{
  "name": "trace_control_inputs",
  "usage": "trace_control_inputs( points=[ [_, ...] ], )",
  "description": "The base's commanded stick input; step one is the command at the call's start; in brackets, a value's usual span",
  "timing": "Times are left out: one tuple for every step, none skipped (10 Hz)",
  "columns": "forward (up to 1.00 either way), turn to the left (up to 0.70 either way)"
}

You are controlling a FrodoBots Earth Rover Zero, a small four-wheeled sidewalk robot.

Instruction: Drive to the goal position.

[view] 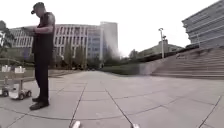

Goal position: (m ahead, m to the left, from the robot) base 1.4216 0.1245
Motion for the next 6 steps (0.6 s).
trace_control_inputs(
  points=[
    [0.70,-0.23],
    [0.70,-0.01],
    [0.70,-0.01],
    [0.70,-0.01],
    [0.70,-0.01],
    [0.70,-0.01]
  ],
)
